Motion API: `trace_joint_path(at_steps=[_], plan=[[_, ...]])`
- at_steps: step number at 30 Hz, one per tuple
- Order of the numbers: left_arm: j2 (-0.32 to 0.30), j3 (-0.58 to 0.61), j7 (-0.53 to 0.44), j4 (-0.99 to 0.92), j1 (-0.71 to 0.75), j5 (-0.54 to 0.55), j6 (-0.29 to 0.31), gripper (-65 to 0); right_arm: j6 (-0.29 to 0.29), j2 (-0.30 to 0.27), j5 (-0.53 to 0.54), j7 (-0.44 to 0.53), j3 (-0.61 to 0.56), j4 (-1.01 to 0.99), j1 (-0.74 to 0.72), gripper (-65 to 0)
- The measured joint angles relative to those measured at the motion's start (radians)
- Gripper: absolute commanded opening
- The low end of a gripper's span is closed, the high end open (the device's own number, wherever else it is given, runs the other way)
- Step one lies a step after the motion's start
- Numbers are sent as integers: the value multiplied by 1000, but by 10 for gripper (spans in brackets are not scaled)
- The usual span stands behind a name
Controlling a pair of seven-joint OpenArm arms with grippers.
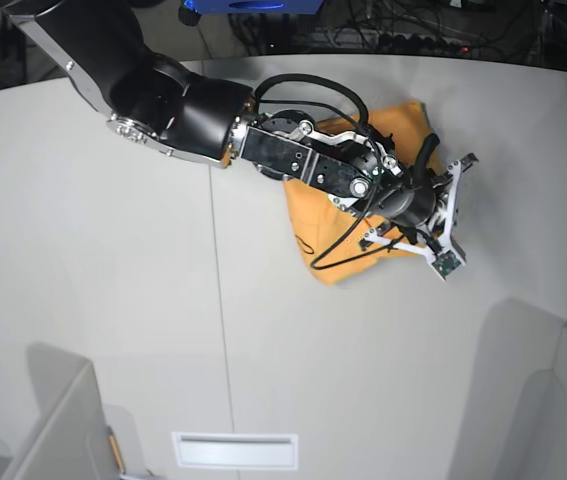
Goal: Fold the T-shirt properly
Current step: 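Press and smooth the folded bundle with the right gripper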
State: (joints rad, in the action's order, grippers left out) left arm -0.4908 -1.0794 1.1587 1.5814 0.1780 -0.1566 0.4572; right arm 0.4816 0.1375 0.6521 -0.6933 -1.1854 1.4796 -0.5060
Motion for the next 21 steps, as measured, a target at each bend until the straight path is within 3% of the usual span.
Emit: trace_joint_path(at_steps=[3, 5, 8, 16, 21], plan=[[0, 0, 0, -24, 0, 50, 0, -650, 4, -29, -2, -164, 74, 54, 0, -650], [0, -1, 0, -28, 10, 126, 2, -650, 8, -87, -8, -272, 137, 110, 19, -650], [-5, -2, 0, -27, 11, 182, 3, -650, 15, -166, -26, -351, 224, 214, 84, -650], [0, -3, 1, -22, 11, 189, 3, -650, 15, -324, -28, -331, 285, 261, 198, -650], [1, -4, 2, -20, 11, 188, 3, -650, 1, -283, -8, -240, 271, 178, 206, -650]])
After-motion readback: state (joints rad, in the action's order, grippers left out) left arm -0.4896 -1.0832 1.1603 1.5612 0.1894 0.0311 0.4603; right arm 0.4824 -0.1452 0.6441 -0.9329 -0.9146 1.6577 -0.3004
